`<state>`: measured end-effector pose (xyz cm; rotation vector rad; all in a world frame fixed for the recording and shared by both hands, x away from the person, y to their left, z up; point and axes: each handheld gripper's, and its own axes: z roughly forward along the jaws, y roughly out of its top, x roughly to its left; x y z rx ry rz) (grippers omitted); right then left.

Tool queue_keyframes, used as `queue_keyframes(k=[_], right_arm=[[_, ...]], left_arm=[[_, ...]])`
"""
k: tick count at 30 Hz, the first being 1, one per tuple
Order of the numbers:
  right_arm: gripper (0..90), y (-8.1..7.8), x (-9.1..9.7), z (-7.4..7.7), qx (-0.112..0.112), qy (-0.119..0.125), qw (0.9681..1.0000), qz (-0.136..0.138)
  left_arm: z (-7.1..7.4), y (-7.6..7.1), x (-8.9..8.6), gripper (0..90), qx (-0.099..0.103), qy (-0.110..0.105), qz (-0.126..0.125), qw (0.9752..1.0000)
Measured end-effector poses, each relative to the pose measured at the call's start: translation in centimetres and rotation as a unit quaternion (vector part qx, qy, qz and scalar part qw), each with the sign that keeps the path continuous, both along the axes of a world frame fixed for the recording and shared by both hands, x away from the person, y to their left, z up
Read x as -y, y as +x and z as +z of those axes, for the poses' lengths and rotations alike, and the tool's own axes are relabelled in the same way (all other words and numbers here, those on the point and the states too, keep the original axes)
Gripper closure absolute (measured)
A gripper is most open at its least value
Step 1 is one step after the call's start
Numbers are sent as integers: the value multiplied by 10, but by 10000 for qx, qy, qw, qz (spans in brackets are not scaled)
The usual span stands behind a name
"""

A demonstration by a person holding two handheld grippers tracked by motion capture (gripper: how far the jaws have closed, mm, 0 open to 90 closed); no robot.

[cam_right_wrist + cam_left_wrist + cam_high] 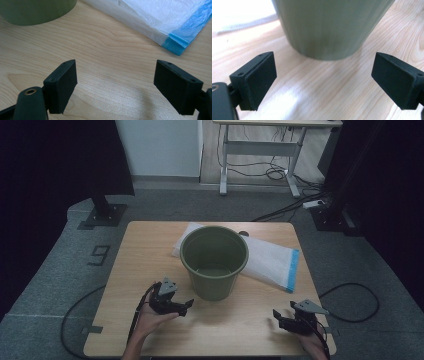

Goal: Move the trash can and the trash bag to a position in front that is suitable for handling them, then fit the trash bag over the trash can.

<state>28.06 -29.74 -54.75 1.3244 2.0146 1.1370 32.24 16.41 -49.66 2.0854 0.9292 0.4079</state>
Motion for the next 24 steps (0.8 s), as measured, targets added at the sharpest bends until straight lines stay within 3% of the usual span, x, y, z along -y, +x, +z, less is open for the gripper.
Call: queue_keyframes(k=[7,16,24], right_arm=[[182,2,-1,0,11,-28,10000,-8],[180,12,0,7,124,-56,9999,-93],[180,46,-15,23,307,-205,9993,31]], left_arm=[[-6,-3,-13,59,-90,-48,128,9999],[-5,-9,-19,57,-62,-39,148,9999],[-18,-19,-27,49,-165,67,288,9994]])
